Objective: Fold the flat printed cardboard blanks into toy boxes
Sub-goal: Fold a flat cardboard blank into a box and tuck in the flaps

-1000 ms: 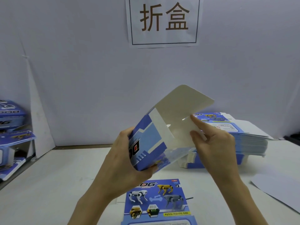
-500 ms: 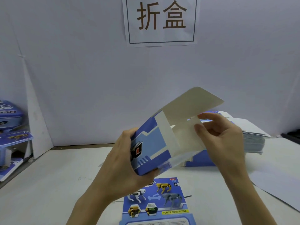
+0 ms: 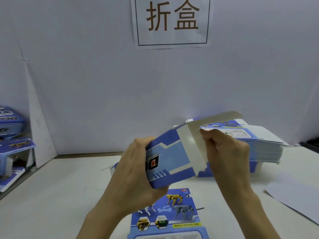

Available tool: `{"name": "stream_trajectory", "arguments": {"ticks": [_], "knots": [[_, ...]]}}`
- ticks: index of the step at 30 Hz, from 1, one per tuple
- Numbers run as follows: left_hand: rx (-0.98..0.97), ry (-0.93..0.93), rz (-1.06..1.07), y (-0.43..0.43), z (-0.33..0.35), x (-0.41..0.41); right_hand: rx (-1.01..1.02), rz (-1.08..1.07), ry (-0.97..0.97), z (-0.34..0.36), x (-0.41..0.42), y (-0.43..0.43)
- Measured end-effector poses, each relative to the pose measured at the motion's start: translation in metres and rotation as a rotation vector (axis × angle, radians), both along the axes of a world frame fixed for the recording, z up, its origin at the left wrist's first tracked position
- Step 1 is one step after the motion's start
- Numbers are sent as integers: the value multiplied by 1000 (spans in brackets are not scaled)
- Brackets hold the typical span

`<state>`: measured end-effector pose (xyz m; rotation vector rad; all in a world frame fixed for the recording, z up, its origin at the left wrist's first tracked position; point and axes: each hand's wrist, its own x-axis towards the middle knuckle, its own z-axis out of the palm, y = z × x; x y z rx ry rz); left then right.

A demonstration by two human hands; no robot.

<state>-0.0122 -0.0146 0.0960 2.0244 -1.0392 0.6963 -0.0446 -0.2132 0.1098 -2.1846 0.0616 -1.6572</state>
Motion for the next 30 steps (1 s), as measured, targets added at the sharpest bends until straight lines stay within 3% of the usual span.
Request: {"name": "stream_trajectory", "arguments": {"ticks": [2, 5, 7, 11, 13, 17, 21, 27, 30], "knots": [[-23, 12, -3, 3, 0, 2, 179, 225, 99, 4, -2, -3], [-135, 85, -75, 10, 3, 4, 759, 891, 300, 16, -6, -7], [-202, 125, -158, 12, 5, 2, 1018, 1179, 321, 19, -7, -12], [-236, 131, -240, 13, 7, -1, 1148, 1335, 471, 19, -7, -7], [-199, 88, -233, 13, 9, -1, 1252, 1397, 457, 19, -8, -4], [-180, 65, -239, 14, 7, 0, 1175, 1383, 407, 20, -11, 3], [-159, 66, -203, 11, 2, 5, 899, 835, 470, 8, 0, 2], [-164, 171, -144, 18, 2, 11, 724, 856, 610, 15, -10, -2], [-194, 261, -144, 21, 1, 12, 455, 529, 618, 16, -8, -2]]}}
